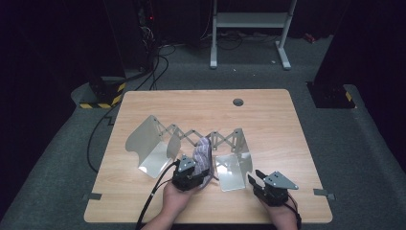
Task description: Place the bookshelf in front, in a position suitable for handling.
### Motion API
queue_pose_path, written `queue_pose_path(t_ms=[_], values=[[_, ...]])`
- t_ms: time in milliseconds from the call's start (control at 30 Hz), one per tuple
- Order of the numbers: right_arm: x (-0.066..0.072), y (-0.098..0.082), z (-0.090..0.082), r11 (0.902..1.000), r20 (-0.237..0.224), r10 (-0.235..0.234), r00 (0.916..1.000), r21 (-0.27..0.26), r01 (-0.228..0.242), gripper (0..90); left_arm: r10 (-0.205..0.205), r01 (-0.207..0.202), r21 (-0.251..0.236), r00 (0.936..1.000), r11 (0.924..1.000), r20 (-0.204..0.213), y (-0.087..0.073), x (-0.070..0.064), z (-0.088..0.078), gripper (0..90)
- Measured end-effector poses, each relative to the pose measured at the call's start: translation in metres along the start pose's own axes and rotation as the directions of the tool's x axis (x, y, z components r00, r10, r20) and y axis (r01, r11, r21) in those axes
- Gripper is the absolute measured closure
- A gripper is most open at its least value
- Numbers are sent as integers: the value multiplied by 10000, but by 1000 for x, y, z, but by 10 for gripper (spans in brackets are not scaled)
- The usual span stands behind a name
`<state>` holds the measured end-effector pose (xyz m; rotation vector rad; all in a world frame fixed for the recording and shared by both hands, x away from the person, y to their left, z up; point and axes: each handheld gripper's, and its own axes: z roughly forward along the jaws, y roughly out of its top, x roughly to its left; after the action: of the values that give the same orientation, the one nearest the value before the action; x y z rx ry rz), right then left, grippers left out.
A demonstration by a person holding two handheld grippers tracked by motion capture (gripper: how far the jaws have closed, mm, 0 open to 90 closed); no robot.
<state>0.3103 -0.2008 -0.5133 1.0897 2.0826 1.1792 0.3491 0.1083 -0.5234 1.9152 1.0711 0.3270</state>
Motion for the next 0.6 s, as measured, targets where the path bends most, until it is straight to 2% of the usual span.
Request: queue_pose_path(t_ms=[133, 300, 467, 600], values=[[0, 0, 0, 10000, -6, 9, 10000, -2, -9, 613, -91, 92, -113, 10000, 9999, 30, 0, -1, -2, 625], [-1, 0, -1, 10000, 11, 12, 10000, -12, -12, 612, -105, 129, -734, 9994, 9972, 327, 12, -8, -18, 624], [-1, 0, -2, 10000, 49, -2, 10000, -64, 2, 611, 172, -109, -1594, 9991, 9872, 382, 34, -15, -40, 624], [0, 1, -2, 10000, 54, -24, 10000, -76, 24, 610, 385, -311, -2082, 9988, 9776, 316, 50, -18, -54, 624]])
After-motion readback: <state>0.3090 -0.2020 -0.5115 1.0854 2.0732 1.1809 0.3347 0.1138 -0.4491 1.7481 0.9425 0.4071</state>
